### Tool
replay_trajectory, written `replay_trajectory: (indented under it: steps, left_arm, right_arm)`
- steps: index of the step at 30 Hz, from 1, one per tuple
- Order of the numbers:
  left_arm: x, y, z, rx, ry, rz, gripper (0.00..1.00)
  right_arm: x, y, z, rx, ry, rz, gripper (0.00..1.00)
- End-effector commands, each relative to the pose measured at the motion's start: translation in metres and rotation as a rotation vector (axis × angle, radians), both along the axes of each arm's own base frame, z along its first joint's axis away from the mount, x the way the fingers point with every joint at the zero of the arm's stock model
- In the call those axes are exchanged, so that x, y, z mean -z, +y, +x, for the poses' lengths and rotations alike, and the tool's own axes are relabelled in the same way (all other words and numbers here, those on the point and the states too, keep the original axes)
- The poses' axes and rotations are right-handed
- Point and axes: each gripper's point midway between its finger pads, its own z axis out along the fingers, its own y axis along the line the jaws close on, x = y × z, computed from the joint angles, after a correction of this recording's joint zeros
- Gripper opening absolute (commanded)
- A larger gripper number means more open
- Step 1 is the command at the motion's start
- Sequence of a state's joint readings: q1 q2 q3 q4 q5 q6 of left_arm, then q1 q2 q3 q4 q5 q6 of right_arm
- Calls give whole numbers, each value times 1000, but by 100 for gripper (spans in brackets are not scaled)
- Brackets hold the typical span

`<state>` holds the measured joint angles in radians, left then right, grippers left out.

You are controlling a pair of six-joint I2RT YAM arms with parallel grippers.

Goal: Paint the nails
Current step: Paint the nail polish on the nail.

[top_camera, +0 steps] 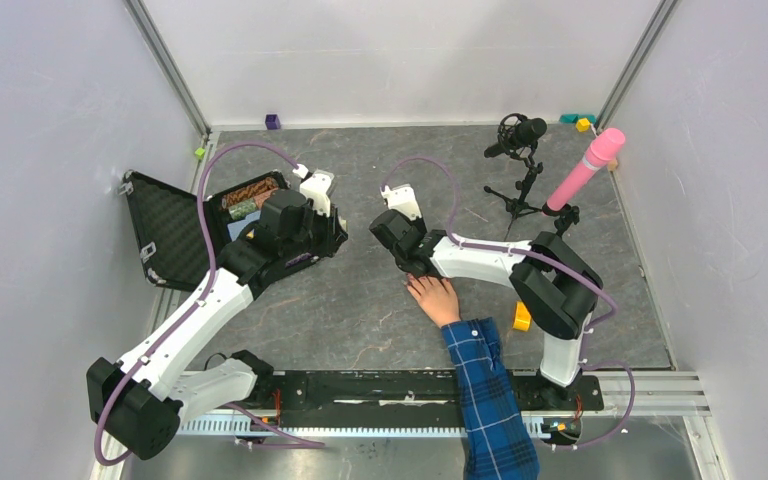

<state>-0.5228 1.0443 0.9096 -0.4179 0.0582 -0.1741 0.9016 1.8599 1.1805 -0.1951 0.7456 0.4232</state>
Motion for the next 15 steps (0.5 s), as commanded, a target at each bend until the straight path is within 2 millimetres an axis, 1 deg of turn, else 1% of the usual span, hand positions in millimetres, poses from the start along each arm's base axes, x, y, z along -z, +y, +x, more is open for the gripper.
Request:
replay_trajectory:
  steps: [1,5,15]
  left_arm:
    - [-17,-2,4,-4,-49,-39,3]
    - [-16,-2,4,-2,-47,-37,4]
    - [-18,0,4,-8,-54,-37,4]
  right_arm:
    - [-3,4,2,13,-13,27,0]
    - [1,6,2,8,-3,29,0]
    - [11,4,0,24,6,9,0]
